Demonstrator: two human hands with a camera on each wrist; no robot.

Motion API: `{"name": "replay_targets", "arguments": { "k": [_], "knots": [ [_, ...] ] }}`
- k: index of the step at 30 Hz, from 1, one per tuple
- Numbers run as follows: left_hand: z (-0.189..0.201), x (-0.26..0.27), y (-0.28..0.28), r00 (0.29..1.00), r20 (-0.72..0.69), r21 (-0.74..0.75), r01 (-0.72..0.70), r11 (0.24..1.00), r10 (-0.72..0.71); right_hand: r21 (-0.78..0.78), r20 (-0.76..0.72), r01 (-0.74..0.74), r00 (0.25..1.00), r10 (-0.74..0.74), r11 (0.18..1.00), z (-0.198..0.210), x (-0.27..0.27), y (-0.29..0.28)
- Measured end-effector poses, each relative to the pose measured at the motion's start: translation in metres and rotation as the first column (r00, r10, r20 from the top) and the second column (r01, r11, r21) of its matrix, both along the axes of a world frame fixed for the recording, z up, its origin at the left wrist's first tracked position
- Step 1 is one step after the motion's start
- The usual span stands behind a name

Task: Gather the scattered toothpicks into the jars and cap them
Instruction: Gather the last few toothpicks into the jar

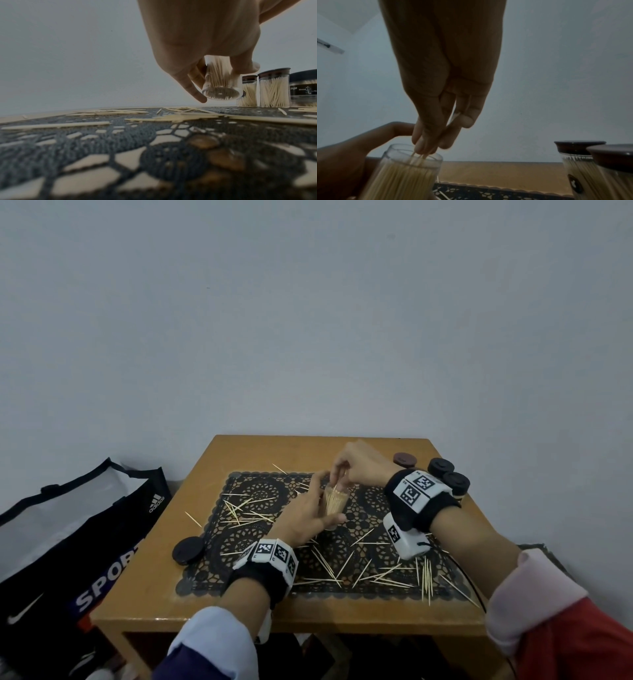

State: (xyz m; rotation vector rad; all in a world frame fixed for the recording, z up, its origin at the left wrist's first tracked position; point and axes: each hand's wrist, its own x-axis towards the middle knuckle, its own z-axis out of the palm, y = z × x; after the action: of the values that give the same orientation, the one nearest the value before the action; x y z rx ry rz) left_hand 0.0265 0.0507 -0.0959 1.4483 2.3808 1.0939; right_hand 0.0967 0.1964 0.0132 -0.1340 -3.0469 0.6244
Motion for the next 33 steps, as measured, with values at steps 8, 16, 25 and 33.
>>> {"name": "replay_targets", "arguments": {
  "k": [8,16,25,33],
  "knots": [
    [0.0,0.0,0.0,0.999,0.029,0.032,-0.041,0.999,0.041,-0.11,-0.127,0.079,0.988,-0.093,0.991,-0.005,0.002,-0.003],
    [-0.001,0.0,-0.001,0.993,0.027,0.091,-0.114,0.989,0.112,-0.135,-0.2,-0.016,0.98,-0.011,0.991,-0.023,0.007,-0.006],
    [0.018,-0.012,-0.026,0.981,-0.034,0.122,-0.184,0.975,0.19,-0.393,-0.356,0.111,0.897,-0.263,0.913,-0.017,-0.045,0.01],
    [0.022,-0.068,-0.084,0.912,0.031,0.163,-0.409,0.898,0.41,-0.024,0.041,0.106,0.994,-0.105,0.994,-0.04,-0.116,-0.022]
  ]
}}
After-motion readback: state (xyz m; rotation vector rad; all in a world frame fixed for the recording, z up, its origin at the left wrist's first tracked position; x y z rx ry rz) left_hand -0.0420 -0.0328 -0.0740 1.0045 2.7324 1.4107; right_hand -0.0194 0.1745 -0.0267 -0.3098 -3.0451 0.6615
